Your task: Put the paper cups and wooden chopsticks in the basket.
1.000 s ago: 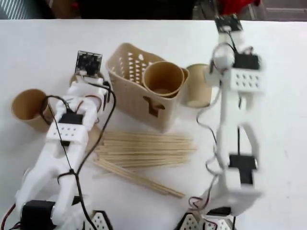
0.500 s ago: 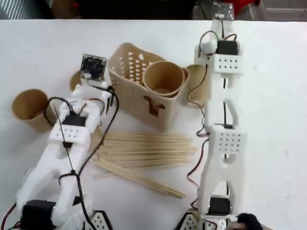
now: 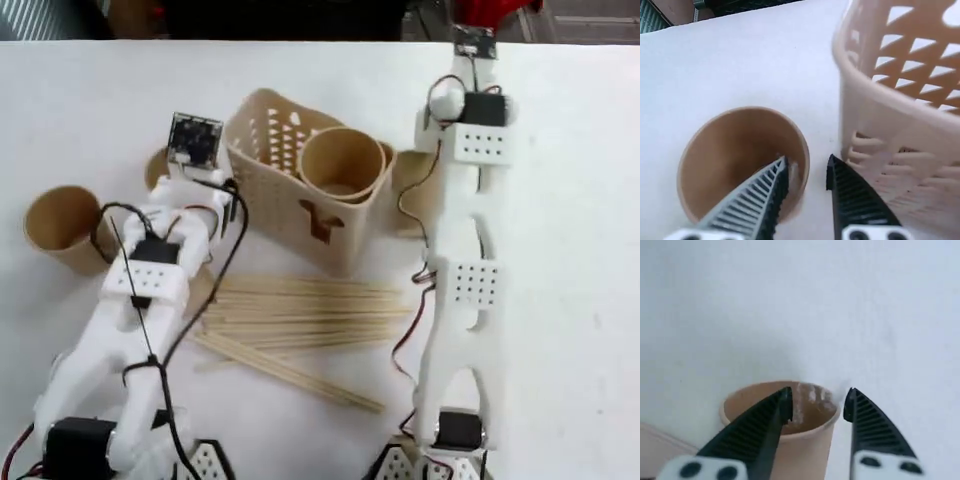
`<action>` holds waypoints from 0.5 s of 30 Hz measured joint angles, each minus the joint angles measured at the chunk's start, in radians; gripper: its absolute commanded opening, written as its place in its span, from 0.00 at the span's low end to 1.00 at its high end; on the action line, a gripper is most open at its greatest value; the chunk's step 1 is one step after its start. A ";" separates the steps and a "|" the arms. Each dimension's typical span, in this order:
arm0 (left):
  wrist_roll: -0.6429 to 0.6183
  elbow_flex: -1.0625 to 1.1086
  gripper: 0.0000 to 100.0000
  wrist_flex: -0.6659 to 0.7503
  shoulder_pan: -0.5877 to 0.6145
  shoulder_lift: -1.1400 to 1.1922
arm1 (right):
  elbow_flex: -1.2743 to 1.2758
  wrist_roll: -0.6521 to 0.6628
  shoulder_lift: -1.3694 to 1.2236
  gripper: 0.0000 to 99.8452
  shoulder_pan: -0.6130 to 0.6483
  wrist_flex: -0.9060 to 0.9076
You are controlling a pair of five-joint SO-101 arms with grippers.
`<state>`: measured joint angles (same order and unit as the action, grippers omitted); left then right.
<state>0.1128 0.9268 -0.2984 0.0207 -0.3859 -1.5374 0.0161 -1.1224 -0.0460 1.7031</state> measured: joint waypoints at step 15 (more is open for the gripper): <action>0.000 0.002 0.15 0.017 0.000 0.000 | 0.224 0.278 0.110 0.18 -0.132 0.015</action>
<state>0.1128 0.9283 -0.2816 0.0207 -0.3859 -1.3134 0.2938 -1.0119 -0.1780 1.7185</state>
